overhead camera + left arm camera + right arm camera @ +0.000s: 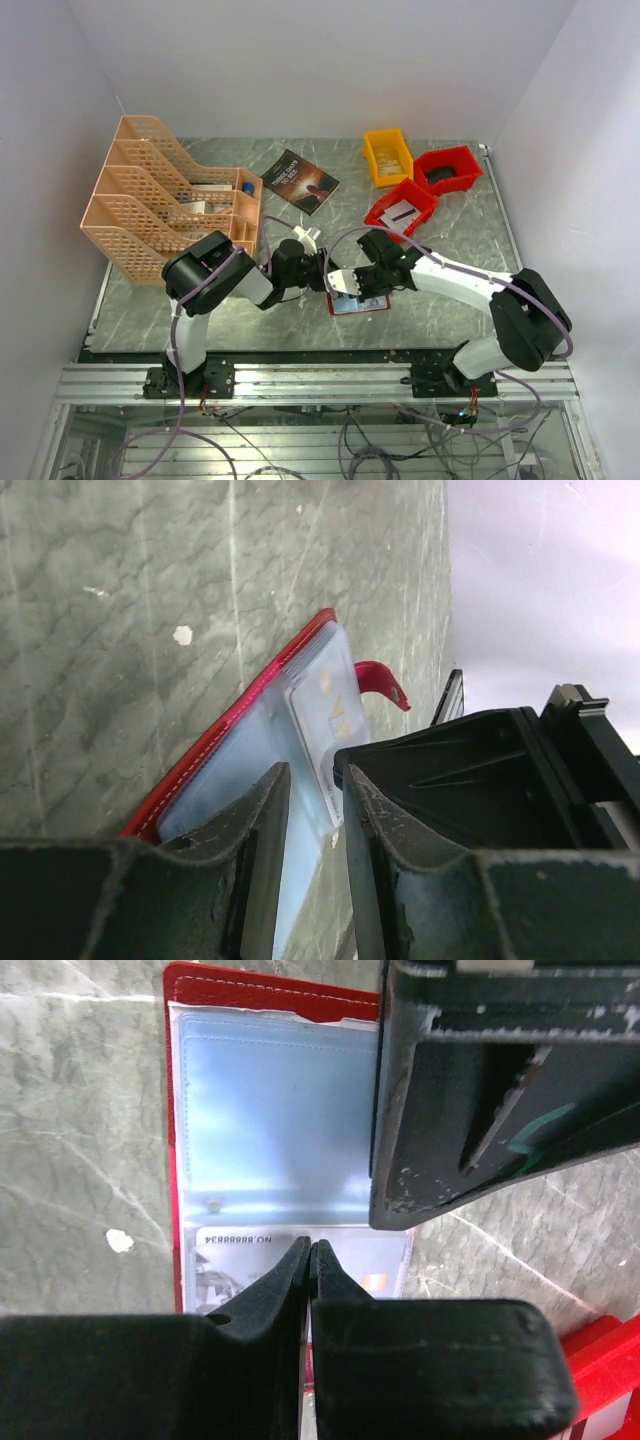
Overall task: Put the credit cards into the card holder
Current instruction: Insert the credit card into the card holder, then move the storage box to the center of the board.
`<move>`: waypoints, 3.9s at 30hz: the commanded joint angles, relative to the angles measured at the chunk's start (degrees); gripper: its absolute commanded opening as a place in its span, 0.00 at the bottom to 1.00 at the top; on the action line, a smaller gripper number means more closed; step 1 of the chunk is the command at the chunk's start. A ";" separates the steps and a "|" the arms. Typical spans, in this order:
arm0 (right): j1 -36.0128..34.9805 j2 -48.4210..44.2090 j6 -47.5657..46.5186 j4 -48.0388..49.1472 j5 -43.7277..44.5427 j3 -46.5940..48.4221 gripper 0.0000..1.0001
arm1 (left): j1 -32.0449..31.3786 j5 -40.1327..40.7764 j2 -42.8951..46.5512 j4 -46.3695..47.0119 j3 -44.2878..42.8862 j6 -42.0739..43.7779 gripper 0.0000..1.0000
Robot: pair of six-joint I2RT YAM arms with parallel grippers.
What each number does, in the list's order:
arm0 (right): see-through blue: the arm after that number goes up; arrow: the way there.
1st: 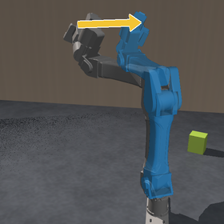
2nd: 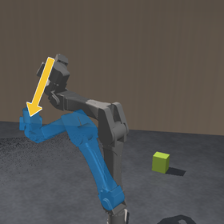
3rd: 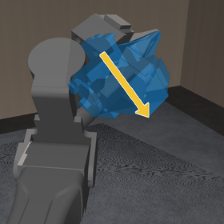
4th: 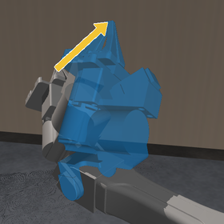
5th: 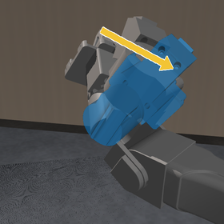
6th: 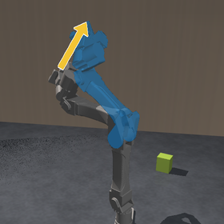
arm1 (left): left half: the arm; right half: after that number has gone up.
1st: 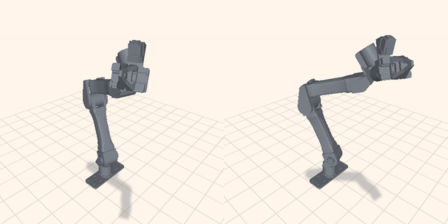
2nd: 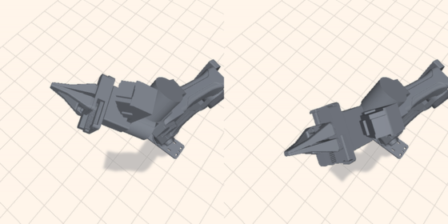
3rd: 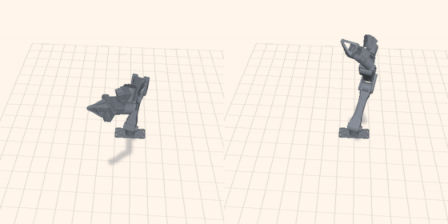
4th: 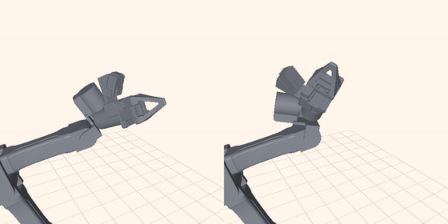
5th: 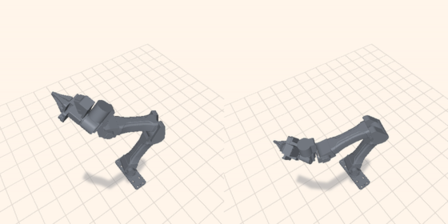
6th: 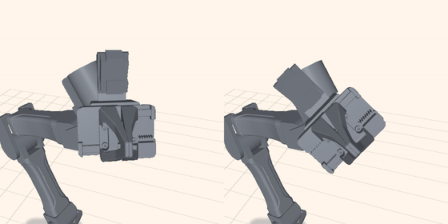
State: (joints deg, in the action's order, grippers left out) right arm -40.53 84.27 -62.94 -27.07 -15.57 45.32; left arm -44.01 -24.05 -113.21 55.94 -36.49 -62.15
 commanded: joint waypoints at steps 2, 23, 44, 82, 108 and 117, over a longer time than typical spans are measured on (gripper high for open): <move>2.89 -3.56 -0.32 -3.02 -8.69 1.85 0.04 | 0.33 3.44 5.37 -1.58 1.00 3.72 0.39; 15.99 -9.48 1.04 -7.50 -24.82 5.68 0.10 | 0.19 20.12 40.86 -20.21 8.54 18.69 0.40; 33.32 -13.99 25.29 4.93 -23.64 11.15 0.43 | 0.30 29.40 65.79 -22.19 18.27 20.35 1.00; 34.32 55.26 18.89 -4.31 -8.21 79.40 0.00 | 0.39 28.36 75.31 -38.61 16.45 23.00 0.97; 17.61 44.05 14.56 -8.15 -21.82 54.56 0.00 | 0.36 29.28 78.19 -41.60 17.68 23.31 0.97; 16.25 41.61 19.39 -13.47 -18.16 60.30 0.13 | 0.39 28.02 76.92 -40.65 17.79 22.47 0.96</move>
State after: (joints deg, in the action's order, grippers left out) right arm -26.68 129.12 -45.91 -37.08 -35.70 101.34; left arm -43.92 4.36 -35.94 13.89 -18.81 -39.86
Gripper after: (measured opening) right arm 0.094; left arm 0.963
